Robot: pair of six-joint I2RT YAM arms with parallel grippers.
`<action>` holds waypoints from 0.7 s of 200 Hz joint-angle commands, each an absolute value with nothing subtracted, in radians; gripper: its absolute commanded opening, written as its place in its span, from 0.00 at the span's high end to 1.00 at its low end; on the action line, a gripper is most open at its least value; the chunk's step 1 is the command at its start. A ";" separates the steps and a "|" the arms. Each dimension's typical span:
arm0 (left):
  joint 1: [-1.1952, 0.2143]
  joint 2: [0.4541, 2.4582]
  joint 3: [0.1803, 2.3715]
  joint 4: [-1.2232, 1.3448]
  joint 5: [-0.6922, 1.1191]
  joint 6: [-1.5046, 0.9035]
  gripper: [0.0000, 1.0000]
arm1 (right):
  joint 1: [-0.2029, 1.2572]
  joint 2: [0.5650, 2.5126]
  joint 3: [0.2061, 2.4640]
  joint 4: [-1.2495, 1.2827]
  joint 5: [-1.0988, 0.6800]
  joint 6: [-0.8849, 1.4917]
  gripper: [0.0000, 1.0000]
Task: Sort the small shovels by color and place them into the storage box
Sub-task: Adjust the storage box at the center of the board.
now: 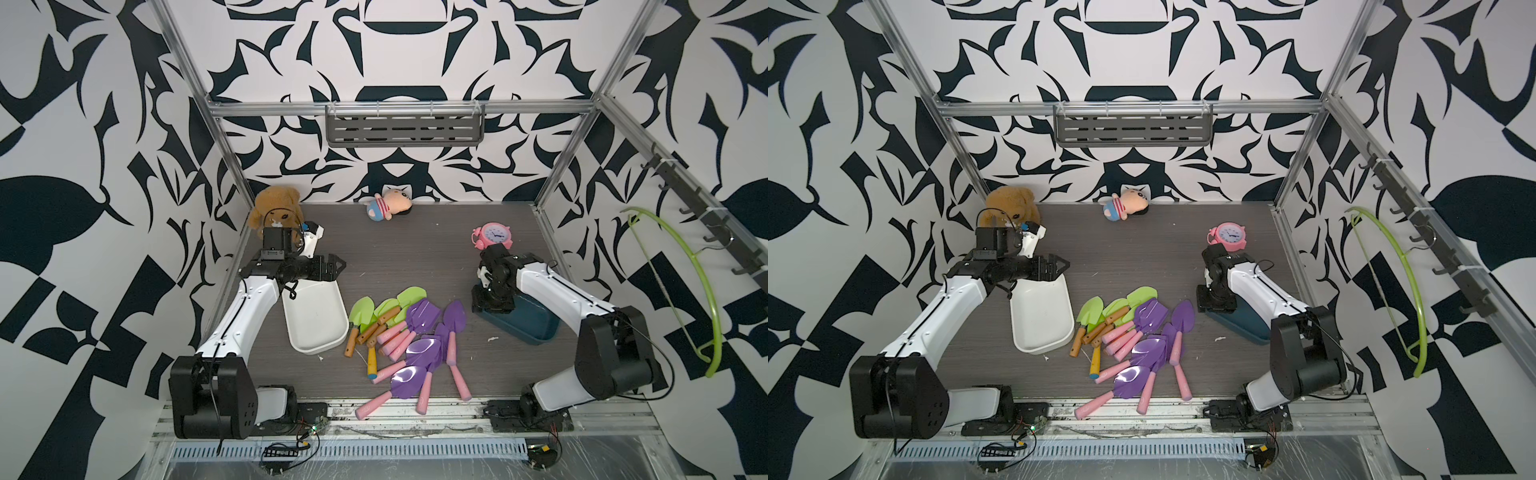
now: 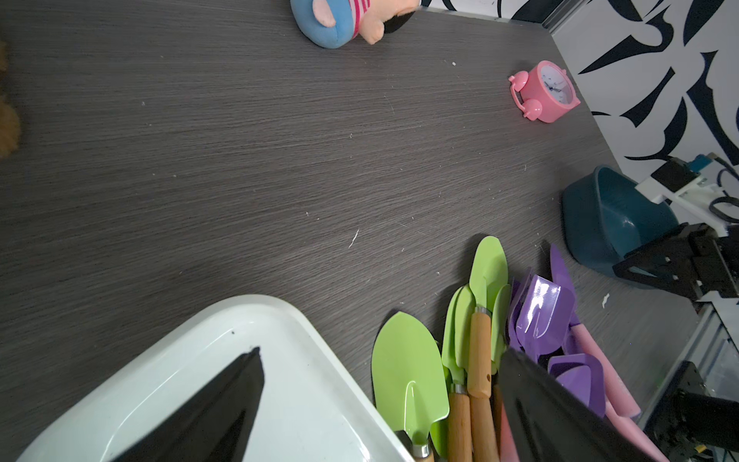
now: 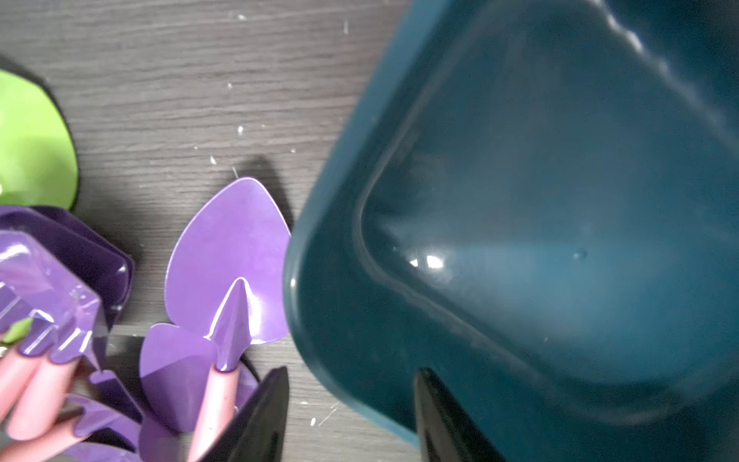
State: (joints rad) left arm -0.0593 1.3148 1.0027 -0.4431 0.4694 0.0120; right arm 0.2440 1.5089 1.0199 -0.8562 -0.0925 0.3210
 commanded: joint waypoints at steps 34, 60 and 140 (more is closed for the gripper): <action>-0.058 1.325 0.991 -0.454 0.501 0.013 0.01 | 0.245 1.516 1.007 -0.676 -0.136 0.504 0.71; -0.058 1.324 0.988 -0.450 0.509 0.006 0.01 | 0.245 1.548 1.011 -0.602 -0.135 0.564 0.76; -0.058 1.315 0.974 -0.451 0.514 0.011 0.01 | 0.245 1.522 1.128 -0.806 -0.068 0.435 0.56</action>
